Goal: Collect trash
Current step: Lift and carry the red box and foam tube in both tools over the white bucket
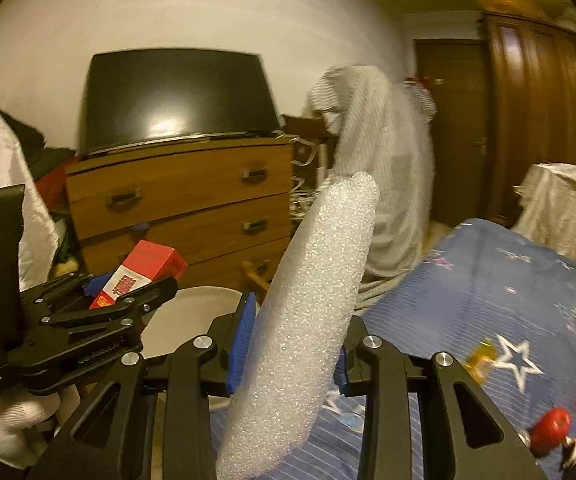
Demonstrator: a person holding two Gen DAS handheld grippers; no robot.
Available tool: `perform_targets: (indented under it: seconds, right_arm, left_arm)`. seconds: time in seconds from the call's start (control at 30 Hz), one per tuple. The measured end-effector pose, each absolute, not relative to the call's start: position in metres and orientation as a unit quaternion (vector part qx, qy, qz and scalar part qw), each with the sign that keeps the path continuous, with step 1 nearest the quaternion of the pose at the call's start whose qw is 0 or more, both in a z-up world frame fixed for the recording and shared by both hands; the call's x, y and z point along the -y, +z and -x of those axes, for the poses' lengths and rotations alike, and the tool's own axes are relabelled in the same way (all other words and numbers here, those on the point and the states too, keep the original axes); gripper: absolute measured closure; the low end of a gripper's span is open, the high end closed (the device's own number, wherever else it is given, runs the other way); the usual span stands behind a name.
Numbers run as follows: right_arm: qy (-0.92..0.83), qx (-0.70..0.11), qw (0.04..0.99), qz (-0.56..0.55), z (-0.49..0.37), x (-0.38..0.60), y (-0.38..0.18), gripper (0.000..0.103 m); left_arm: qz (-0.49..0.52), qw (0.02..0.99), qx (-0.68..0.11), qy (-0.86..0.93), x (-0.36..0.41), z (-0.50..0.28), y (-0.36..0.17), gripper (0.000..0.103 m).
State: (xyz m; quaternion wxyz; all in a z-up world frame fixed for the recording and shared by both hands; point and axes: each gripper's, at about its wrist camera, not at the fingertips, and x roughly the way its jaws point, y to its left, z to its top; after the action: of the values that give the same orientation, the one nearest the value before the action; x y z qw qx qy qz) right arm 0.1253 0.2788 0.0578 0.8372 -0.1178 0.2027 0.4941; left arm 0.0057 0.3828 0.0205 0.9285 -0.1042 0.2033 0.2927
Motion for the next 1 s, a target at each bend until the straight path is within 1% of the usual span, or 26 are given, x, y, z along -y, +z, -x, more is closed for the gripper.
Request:
perform_targets:
  seconds: [0.2,0.6,0.83,1.0]
  right_arm:
    - [0.528,-0.235,0.803,0.147,-0.122,-0.357,0.039,0.068]
    - [0.558,-0.361,0.716,0.215,-0.154,-0.485,-0.038,0.068]
    - [0.551,-0.423,0.678,0.239,-0.169,-0.523,-0.088,0.068]
    - [0.547,-0.435,0.672,0.245,-0.173,-0.529,-0.107,0.068]
  left_arm:
    - [0.118,0.913,-0.228,0.316,-0.43,0.003,0.003,0.049]
    - [0.148,0.882,-0.305,0.329,-0.51,-0.007,-0.046,0.049]
    - [0.157,0.866,-0.343,0.329,-0.536,-0.019,-0.075,0.049]
    - [0.163,0.858,-0.361,0.326,-0.546,-0.025,-0.091,0.049]
